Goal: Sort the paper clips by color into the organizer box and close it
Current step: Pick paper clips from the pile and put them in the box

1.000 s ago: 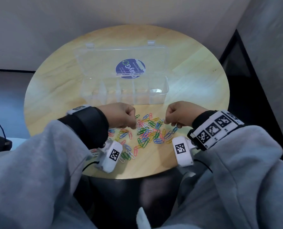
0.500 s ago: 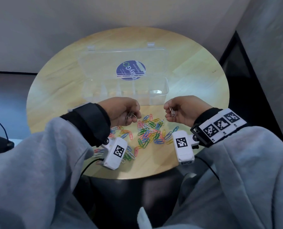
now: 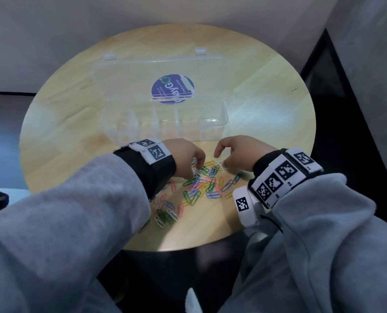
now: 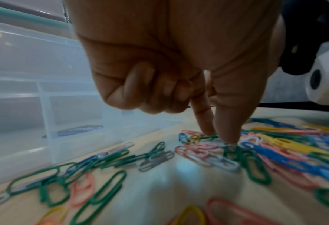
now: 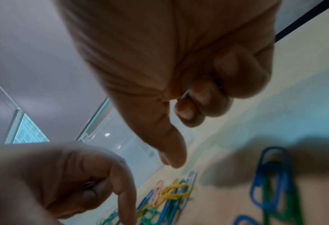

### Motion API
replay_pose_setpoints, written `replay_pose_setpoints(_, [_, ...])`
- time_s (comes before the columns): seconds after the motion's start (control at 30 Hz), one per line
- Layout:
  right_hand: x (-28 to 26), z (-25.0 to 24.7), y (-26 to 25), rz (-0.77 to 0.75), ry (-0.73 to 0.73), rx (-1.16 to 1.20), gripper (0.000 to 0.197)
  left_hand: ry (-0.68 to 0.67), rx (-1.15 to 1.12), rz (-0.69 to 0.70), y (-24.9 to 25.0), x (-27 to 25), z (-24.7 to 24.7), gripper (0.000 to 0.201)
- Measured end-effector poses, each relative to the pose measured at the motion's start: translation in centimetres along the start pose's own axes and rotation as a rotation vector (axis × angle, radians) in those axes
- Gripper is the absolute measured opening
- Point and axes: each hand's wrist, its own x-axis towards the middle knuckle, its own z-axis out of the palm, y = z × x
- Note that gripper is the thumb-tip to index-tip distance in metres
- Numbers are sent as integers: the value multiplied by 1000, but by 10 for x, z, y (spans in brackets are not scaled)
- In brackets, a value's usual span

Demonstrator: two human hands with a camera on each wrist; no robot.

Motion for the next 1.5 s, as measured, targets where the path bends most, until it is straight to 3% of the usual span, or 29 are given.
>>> replay_pose_setpoints(0.13, [5, 4, -2, 10, -41, -49, 32, -28, 45, 22, 0, 5, 1, 20])
replay_pose_setpoints(0.27, [6, 5, -4, -21, -36, -111, 22, -15, 49, 19, -1, 8, 3, 7])
replay_pose_setpoints(0.73, [4, 8, -5, -85, -60, -200, 8, -52, -85, -38, -13, 8, 10, 9])
replay_pose_setpoints(0.83, [2, 6, -6, -55, -97, -258, 5, -28, -272, -88, -20, 2, 4, 8])
replay_pose_setpoints(1.07, [-2, 7, -6, 9, -140, -304, 15, -79, -1067, -209, -23, -11, -7, 27])
replay_pose_setpoints(1.23, [-10, 0, -7, -11, -123, -205, 11, -149, -1433, -108, -23, -25, -10, 5])
replay_pose_setpoints(1.43, [-19, -11, -8, -31, -101, -42, 21, -140, -1555, -87, -25, -30, -10, 3])
replay_pose_setpoints(1.5, [-18, -12, -6, -30, -86, 66, 18, -116, -1559, -111, -27, -30, -9, 15])
